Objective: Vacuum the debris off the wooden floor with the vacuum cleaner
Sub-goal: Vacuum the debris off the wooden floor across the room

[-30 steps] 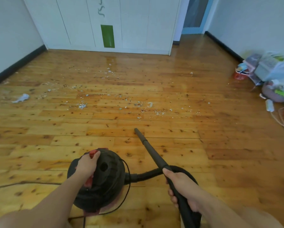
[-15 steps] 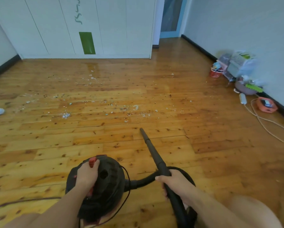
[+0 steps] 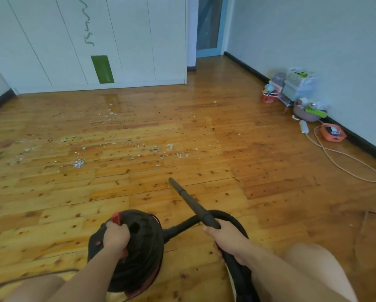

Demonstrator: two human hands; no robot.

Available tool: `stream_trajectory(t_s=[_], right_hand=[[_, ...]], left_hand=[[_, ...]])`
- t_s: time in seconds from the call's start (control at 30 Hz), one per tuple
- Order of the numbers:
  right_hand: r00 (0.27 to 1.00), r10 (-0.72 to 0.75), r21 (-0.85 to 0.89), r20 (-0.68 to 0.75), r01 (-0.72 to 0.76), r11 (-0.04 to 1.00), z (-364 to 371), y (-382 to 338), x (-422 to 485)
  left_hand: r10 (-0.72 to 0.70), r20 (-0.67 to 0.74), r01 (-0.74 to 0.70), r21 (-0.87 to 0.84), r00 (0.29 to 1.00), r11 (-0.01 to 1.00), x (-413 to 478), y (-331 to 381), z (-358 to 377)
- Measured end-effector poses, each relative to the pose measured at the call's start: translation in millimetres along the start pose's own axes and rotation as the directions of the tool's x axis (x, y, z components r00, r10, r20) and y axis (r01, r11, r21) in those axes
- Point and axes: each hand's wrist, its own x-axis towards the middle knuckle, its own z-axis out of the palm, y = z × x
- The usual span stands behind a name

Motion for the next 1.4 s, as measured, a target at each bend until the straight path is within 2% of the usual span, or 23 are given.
stream_trajectory(t_s=[0.07, 0.27, 0.37, 0.57, 0.67, 0.87, 1.03, 1.23, 1.4], right_hand=[[0.999, -0.019, -0.059, -0.026, 0.018, 0.998, 1.2, 5.0, -1.1], [0.996, -0.003, -0.219, -0.092, -0.017, 0.976, 7.5, -3.2, 8.6], [0.992, 0.01, -0.218, -0.127, -0.038, 0.975, 18.6, -9.2, 17.8], [0.985, 0.066, -0.132, -0.162, -0.088, 0.987, 14.6, -6.0, 29.1], [0.981, 0.081, -0.11, -0.175, -0.101, 0.989, 6.5, 4.8, 27.8], [0.978, 0.108, -0.053, -0.177, -0.119, 0.991, -12.9, 4.6, 22.5], [0.985, 0.114, -0.088, -0.132, -0.126, 0.988, -14.8, -5.6, 33.0], [0.998, 0.066, -0.135, -0.013, -0.067, 0.989, -20.5, -44.1, 61.9], [0.998, 0.055, -0.109, 0.044, -0.05, 0.993, -21.2, -63.8, 87.1]], left_hand=[[-0.041, 0.031, 0.044, -0.105, 0.999, 0.994, -1.2, -7.7, -1.1], [-0.013, 0.099, 0.043, -0.306, 0.995, 0.951, -7.1, -12.3, -15.5], [-0.033, 0.126, 0.073, -0.324, 0.991, 0.943, 5.4, -3.6, -3.7], [-0.05, -0.08, 0.045, -0.06, 0.996, 0.997, 15.1, 14.8, 16.4], [0.017, -0.109, -0.014, 0.022, 0.994, 1.0, 11.5, 27.7, 30.4], [0.13, -0.077, -0.116, 0.169, 0.988, 0.979, 20.2, 46.6, 41.7], [0.199, -0.057, -0.184, 0.204, 0.978, 0.962, 24.8, 52.5, 39.0], [0.159, -0.158, -0.125, 0.207, 0.975, 0.97, 44.4, 36.7, 32.3], [0.122, -0.18, -0.094, 0.155, 0.976, 0.983, 47.5, 35.7, 31.5]])
